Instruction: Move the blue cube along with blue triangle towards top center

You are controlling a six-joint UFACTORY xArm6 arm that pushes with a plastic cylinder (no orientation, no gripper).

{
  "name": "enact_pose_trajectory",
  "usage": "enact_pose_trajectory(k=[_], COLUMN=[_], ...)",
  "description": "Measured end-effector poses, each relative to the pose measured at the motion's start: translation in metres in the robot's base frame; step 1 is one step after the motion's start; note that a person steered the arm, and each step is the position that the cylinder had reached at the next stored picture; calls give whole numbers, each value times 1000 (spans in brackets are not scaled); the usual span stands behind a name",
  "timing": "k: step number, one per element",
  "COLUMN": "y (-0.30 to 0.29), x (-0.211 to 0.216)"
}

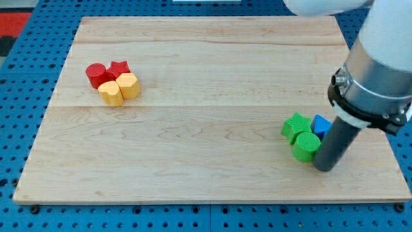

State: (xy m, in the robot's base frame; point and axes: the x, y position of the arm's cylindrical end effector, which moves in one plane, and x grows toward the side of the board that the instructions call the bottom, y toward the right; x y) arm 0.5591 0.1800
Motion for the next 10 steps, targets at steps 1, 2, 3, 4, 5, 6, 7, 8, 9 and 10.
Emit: enact_pose_trajectory(k=[1,2,3,4,5,6,7,8,9,10], y=[35,38,19,37,64,89,93,90,64,38], x=[-12,-2,21,18,-8,-31,-35,-37,-37,-37])
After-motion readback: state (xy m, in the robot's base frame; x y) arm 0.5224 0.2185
